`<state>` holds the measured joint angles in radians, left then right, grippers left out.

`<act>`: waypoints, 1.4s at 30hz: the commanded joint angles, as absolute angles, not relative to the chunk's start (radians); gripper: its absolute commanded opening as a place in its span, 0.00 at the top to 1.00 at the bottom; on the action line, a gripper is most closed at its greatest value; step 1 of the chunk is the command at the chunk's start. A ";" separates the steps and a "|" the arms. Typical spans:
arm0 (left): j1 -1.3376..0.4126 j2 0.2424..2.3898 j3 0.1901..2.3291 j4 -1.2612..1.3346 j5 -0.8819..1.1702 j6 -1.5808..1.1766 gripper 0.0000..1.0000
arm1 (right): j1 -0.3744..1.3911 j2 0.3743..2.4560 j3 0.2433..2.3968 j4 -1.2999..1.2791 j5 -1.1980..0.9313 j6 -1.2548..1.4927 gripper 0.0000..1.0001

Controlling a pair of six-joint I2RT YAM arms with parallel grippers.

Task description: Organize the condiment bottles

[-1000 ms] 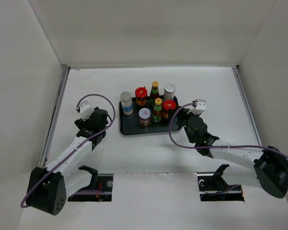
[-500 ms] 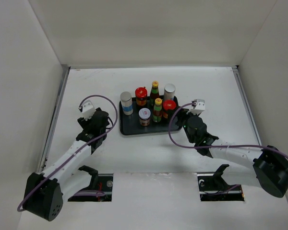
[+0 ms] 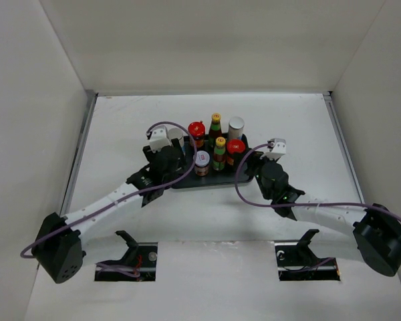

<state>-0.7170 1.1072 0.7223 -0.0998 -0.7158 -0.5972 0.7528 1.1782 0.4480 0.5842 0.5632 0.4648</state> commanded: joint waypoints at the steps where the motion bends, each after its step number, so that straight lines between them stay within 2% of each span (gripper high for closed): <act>1: -0.719 1.161 0.776 0.064 -0.695 -0.591 0.60 | 0.748 1.152 0.472 0.634 0.568 0.465 0.00; 11: -0.728 1.342 0.744 0.205 -0.660 -0.595 0.59 | 0.748 1.152 0.471 0.634 0.569 0.471 0.00; 16: -0.732 1.381 0.727 0.210 -0.666 -0.624 0.44 | 0.749 1.154 0.472 0.634 0.569 0.465 0.00; 21: -0.725 1.385 0.727 0.186 -0.673 -0.617 0.40 | 0.748 1.154 0.474 0.630 0.569 0.463 0.00; 26: -0.734 1.344 0.727 0.164 -0.696 -0.597 0.20 | 0.746 1.155 0.471 0.634 0.577 0.462 0.00; 29: -0.742 1.295 0.719 0.160 -0.732 -0.577 0.00 | 0.748 1.157 0.476 0.634 0.577 0.456 0.00; 34: -0.742 1.195 0.726 0.143 -0.756 -0.529 0.00 | 0.748 1.147 0.471 0.634 0.577 0.454 0.00; 38: -0.707 1.092 0.672 0.163 -0.856 -0.485 0.00 | 0.743 1.102 0.453 0.634 0.629 0.443 0.00; 42: -0.625 0.961 0.582 0.178 -0.809 -0.523 0.00 | 0.739 1.019 0.419 0.646 0.699 0.448 0.00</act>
